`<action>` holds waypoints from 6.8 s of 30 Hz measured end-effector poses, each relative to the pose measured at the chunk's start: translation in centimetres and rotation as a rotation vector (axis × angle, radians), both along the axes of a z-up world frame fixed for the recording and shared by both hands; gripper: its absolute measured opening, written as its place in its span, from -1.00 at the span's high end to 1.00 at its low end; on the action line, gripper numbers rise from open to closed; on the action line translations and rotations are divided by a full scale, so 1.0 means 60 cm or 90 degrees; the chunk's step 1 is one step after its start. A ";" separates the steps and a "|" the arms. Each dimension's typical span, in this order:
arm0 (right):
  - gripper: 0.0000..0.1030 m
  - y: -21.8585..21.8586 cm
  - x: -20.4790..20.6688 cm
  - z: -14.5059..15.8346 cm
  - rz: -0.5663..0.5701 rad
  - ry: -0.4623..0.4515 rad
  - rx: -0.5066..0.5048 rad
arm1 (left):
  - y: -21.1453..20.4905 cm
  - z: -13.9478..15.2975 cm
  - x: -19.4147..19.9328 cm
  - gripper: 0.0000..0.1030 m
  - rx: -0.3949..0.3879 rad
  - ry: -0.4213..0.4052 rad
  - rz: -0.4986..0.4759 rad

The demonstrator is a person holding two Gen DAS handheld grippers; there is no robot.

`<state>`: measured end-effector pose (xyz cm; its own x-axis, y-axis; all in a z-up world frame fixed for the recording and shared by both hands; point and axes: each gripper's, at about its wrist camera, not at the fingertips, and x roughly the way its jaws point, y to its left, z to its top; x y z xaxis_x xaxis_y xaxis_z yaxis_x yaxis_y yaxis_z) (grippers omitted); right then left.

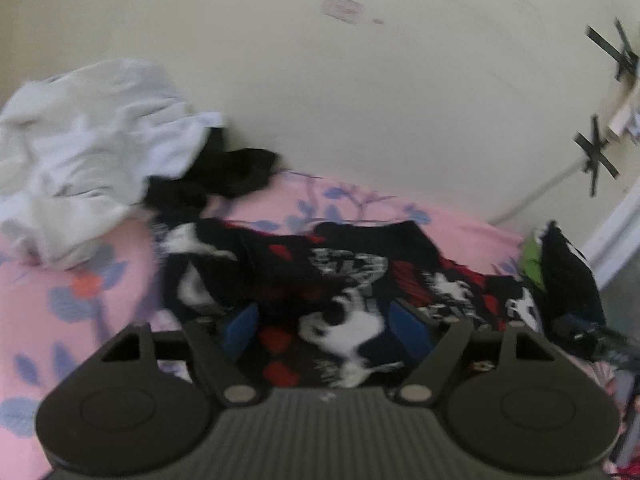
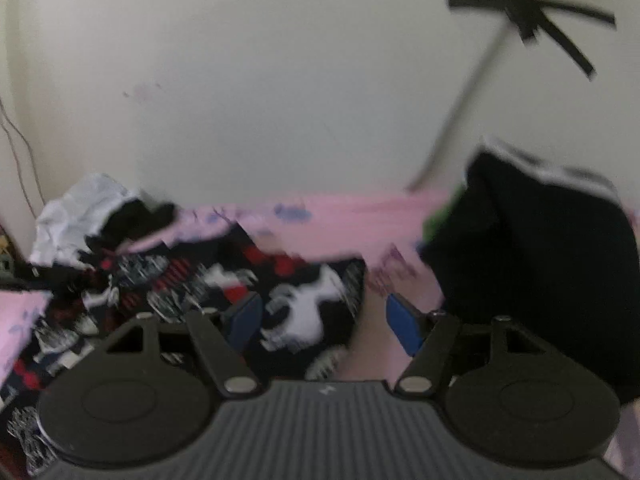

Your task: Fold small clothes

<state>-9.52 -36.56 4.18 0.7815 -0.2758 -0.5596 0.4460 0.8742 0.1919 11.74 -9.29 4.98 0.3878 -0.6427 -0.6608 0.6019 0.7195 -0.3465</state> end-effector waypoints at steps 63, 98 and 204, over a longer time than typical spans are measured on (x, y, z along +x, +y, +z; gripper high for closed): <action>0.69 -0.004 0.125 0.030 0.115 -0.097 0.072 | 0.035 0.072 0.008 0.85 0.076 -0.185 0.172; -0.22 0.063 0.056 -0.006 0.145 -0.001 0.054 | -0.028 -0.007 0.017 0.04 0.103 -0.018 -0.012; 0.90 0.279 -0.382 -0.032 0.232 0.015 0.160 | 0.373 -0.020 -0.448 0.81 0.127 -0.018 0.044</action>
